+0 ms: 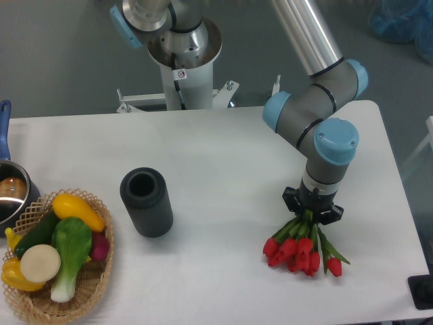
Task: Pick up the flowers from the table
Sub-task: 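Lift the gripped red tulip bundle up off the table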
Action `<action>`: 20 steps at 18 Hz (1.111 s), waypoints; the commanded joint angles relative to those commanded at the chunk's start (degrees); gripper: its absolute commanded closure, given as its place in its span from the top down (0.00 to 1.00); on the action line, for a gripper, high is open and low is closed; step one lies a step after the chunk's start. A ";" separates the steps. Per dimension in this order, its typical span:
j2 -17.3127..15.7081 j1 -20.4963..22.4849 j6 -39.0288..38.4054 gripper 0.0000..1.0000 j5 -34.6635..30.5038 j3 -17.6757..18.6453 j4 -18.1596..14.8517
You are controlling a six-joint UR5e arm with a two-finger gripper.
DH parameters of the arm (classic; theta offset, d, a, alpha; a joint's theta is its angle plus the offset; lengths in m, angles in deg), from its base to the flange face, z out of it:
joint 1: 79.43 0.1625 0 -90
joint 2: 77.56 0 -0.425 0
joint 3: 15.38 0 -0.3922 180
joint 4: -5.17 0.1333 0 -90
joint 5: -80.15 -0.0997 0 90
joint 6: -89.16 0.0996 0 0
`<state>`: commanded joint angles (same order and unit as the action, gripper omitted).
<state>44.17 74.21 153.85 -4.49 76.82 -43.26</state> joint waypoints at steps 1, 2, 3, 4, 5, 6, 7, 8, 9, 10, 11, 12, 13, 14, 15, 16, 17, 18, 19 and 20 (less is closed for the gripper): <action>-0.26 0.00 -0.35 0.07 0.09 -0.44 0.00; -0.35 0.00 -0.44 0.07 0.09 -0.96 0.00; -0.44 0.00 -0.53 0.07 0.09 -1.75 -0.09; -0.70 0.09 -0.53 0.07 0.35 -2.28 -0.17; -0.97 0.26 -0.53 0.06 0.35 -2.63 -0.18; -1.40 0.44 -0.45 0.06 0.44 -2.99 -0.18; -1.93 0.70 -0.45 0.06 0.44 -3.51 -0.52; -2.46 1.31 -0.53 0.06 0.44 -4.21 -0.96; -2.64 1.58 -0.53 0.05 0.44 -4.74 -1.49; -2.99 1.58 -0.53 0.03 0.35 -5.36 -2.36; -3.25 1.58 -0.53 0.03 0.35 -6.06 -3.85; -3.34 1.58 -0.62 0.02 0.27 -7.20 -5.69; -3.34 1.58 -0.62 0.01 0.18 -8.51 -8.15; -3.34 1.58 -0.62 0.01 0.18 -10.01 -10.96; -3.34 1.58 -0.62 0.01 0.09 -11.59 -13.60; -3.17 1.58 -0.62 0.01 0.09 -14.04 -17.45; -2.99 1.67 -0.53 0.01 0.09 -15.72 -20.01; -2.73 1.76 -0.45 0.01 0.09 -17.21 -22.30; -2.47 1.76 -0.27 0.01 0.00 -19.14 -25.02; -2.46 1.76 -0.10 0.01 -0.09 -19.94 -26.35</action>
<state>41.70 75.96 153.76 -4.58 56.87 -69.61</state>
